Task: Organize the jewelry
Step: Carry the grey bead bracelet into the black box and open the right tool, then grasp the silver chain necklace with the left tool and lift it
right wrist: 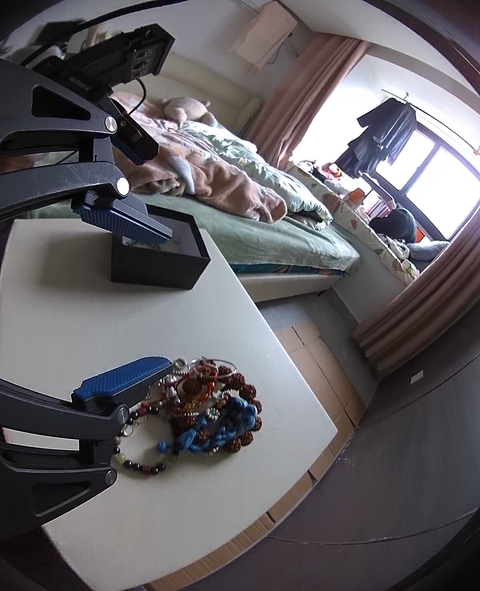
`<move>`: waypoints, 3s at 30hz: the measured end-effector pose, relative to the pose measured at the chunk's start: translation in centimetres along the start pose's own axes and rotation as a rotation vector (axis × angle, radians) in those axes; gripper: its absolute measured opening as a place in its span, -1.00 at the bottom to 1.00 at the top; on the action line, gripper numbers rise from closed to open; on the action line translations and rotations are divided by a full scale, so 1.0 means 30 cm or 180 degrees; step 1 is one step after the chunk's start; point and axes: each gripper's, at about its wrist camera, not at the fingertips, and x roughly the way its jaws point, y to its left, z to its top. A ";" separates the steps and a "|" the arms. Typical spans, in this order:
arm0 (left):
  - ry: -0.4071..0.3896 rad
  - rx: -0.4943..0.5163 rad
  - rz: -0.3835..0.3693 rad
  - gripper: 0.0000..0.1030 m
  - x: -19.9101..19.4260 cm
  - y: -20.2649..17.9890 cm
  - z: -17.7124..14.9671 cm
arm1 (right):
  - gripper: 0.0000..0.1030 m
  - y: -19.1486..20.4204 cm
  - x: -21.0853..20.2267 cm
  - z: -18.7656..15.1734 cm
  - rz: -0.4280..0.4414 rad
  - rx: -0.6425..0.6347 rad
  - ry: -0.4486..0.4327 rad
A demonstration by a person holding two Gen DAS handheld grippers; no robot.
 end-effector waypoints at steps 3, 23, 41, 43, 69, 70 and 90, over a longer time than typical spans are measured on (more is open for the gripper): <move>0.0038 0.0087 -0.0043 0.95 0.020 -0.041 -0.015 | 0.43 -0.031 -0.027 0.007 -0.0088 0.0013 -0.0010; 0.0426 0.0411 -0.0320 0.61 0.173 -0.208 -0.097 | 0.87 -0.264 -0.157 0.028 -0.0561 0.0361 0.0114; 0.0795 0.0530 -0.0341 -0.05 0.381 -0.279 -0.147 | 0.87 -0.313 -0.170 0.080 -0.0564 0.0525 0.0074; 0.0837 0.0566 -0.0313 -0.05 0.404 -0.285 -0.157 | 0.87 -0.315 -0.168 0.086 -0.0569 0.0514 0.0082; 0.1040 0.1204 -0.0060 -0.97 0.470 -0.330 -0.246 | 0.87 -0.326 -0.151 0.092 -0.0676 0.0462 0.0178; 0.1090 0.1157 -0.0105 -0.97 0.464 -0.326 -0.248 | 0.87 -0.322 -0.151 0.089 -0.0684 0.0450 0.0180; 0.0192 0.0565 -0.0546 -0.98 0.093 -0.247 -0.028 | 0.87 -0.317 -0.104 0.047 -0.0793 0.0407 0.0320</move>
